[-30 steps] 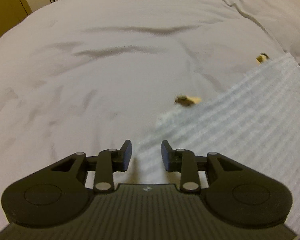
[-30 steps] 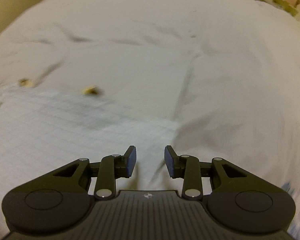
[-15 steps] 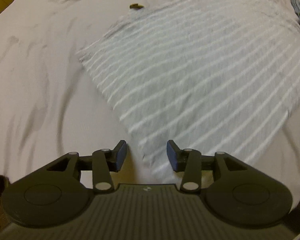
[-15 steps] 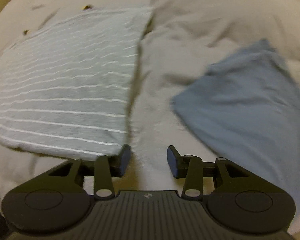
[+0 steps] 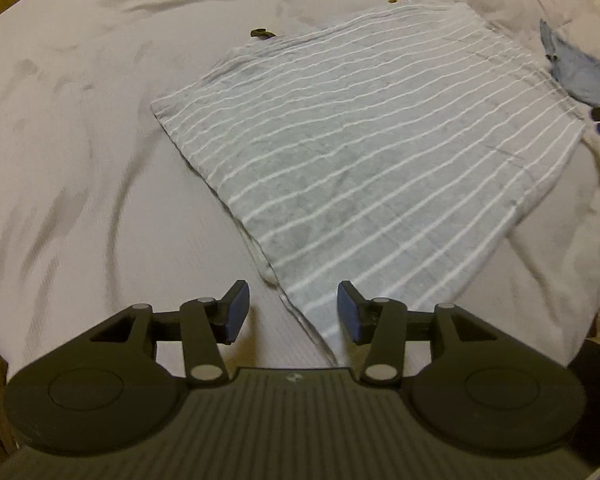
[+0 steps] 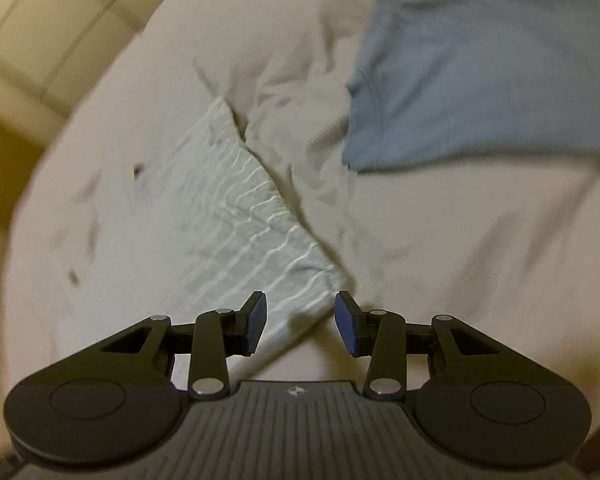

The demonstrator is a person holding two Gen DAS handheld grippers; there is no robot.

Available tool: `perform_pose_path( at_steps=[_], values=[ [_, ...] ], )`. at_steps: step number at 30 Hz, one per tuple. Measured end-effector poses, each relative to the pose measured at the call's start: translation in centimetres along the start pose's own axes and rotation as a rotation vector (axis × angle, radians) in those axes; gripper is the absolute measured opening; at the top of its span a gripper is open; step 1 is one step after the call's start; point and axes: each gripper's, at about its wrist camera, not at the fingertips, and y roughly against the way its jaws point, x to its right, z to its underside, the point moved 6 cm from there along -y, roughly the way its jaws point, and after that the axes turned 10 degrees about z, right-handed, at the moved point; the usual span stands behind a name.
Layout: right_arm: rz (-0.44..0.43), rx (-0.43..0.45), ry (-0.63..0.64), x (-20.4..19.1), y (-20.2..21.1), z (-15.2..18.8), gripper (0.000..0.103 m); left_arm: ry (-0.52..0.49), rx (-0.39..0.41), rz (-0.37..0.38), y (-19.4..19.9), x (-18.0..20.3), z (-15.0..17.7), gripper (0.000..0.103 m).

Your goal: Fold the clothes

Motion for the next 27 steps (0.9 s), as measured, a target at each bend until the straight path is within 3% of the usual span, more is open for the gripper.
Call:
perform_pose_path(
  at_steps=[3,6,7,10,14,17,19,21,27],
  values=[
    [-0.06,-0.011,-0.194,1.1,-2.2,0.4,0.042,-0.015,-0.02,-0.01,-0.6,0.6,0.6,0.044],
    [-0.12,-0.008,-0.355,2.7,-3.6,-0.1,0.022,-0.042,-0.064,-0.023,-1.9,1.4,1.1,0.039],
    [-0.123,0.011,-0.376,3.1,-3.5,-0.6,0.007,-0.066,-0.088,-0.027,-2.4,1.7,1.2,0.037],
    [-0.102,0.038,-0.371,4.0,-3.1,-1.6,0.006,-0.185,-0.117,-0.075,-2.7,3.0,1.7,0.037],
    [-0.055,0.051,-0.268,3.2,-1.9,-2.6,0.006,-0.34,-0.121,-0.133,-1.9,4.6,2.1,0.037],
    [0.046,0.11,-0.167,2.2,-0.3,-2.9,0.02,-0.47,-0.104,-0.15,-1.1,6.2,2.6,0.042],
    [0.114,0.136,-0.021,0.7,0.5,-2.7,0.03,-0.584,-0.089,-0.157,-1.2,7.6,3.3,0.05],
    [0.154,0.18,0.27,-2.7,1.2,-1.1,0.033,-0.709,-0.077,-0.167,-1.7,9.1,4.1,0.056],
    [0.198,0.246,1.111,-11.4,-1.0,10.1,0.045,-1.002,-0.06,-0.216,-5.4,11.0,5.9,0.056]
  ],
)
